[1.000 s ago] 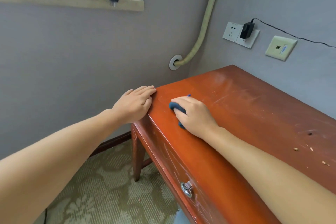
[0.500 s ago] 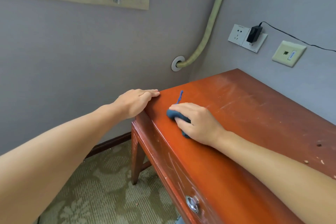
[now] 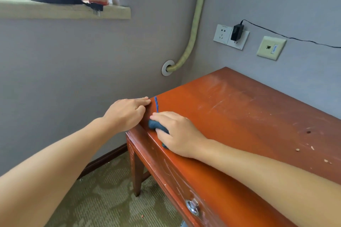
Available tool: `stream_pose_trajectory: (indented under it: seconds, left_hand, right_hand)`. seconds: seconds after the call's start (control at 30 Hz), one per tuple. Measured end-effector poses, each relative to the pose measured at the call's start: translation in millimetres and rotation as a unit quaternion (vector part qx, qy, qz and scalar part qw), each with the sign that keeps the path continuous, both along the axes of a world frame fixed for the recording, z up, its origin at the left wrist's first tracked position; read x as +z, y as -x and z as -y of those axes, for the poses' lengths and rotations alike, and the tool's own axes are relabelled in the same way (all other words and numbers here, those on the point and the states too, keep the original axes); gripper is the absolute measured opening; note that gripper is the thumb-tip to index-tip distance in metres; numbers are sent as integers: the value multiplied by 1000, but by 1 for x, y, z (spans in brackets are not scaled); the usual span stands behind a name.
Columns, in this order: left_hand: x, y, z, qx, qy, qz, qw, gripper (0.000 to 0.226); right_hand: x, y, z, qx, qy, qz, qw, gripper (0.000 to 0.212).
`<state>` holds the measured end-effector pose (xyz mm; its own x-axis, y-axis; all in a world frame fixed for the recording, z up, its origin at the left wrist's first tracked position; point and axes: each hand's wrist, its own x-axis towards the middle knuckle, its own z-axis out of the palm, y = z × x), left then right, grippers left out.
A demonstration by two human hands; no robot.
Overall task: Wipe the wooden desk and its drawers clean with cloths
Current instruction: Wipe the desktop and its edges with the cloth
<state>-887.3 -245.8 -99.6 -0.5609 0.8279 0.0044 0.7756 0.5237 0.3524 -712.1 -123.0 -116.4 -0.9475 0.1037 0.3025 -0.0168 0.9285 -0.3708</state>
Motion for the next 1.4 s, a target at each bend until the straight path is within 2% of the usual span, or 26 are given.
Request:
stream_pose_trajectory:
  seconds: [0.07,0.13,0.23,0.3,0.37,0.43,0.53,0.6,0.67,0.73,0.8,0.93,0.97,1.1,1.17,1.3,1.4]
  left_hand:
    - [1,-1,-5,-3,20,-40,999,51]
    - [2,-6,-12,-8,50,-108,993,48]
    - [-6,-26,-26,-7,116,-197,973,54]
    - [-14,-36,-29,2,137,-216,967,62]
    - [-21,-37,-27,-4,106,-221,970,80]
    - [-23,-33,-27,-36,76,-200,976,90]
    - [-19,-44,-45,-69,95,-137,984,67]
    - [-20,-60,-61,-38,101,-104,989,70]
    - [-24,-72,-71,-1,99,-87,991,80]
    - [-29,-75,-73,21,89,-96,991,85]
    - [-29,-75,-71,26,73,-100,992,87]
    - [-28,-77,-72,24,66,-106,992,90]
    - [-27,-77,-71,26,67,-105,992,90]
    - [-25,-77,-70,24,70,-103,992,89]
    - [-24,-77,-70,20,70,-104,992,88]
    - [-27,-75,-70,8,63,-110,992,84]
    - [-27,-75,-71,7,56,-114,992,83]
  right_hand:
    - [1,-18,-13,32,-12,9,999,43]
    - [3,-12,-40,12,-27,16,999,39]
    - [11,17,-87,-146,3,-4,989,29]
    - [10,28,-98,-215,10,-17,976,26]
    - [6,27,-84,-203,-5,-17,979,29]
    - [-2,7,-66,-105,-9,-19,994,39]
    - [0,-21,-74,-12,-6,3,1000,41]
    - [6,-16,-103,-62,-16,-9,998,34]
    - [14,-4,-129,-172,17,-3,985,29]
    - [15,11,-137,-221,48,-7,974,26]
    - [11,18,-123,-189,15,-1,982,29]
    - [8,5,-106,-48,-14,5,999,39]
    - [12,7,-113,-58,-12,9,998,35]
    - [20,32,-137,-209,8,13,978,27]
    - [16,41,-124,-195,-2,4,981,29]
    - [9,14,-108,-89,15,5,996,41]
    - [9,-11,-124,-147,26,-12,989,35]
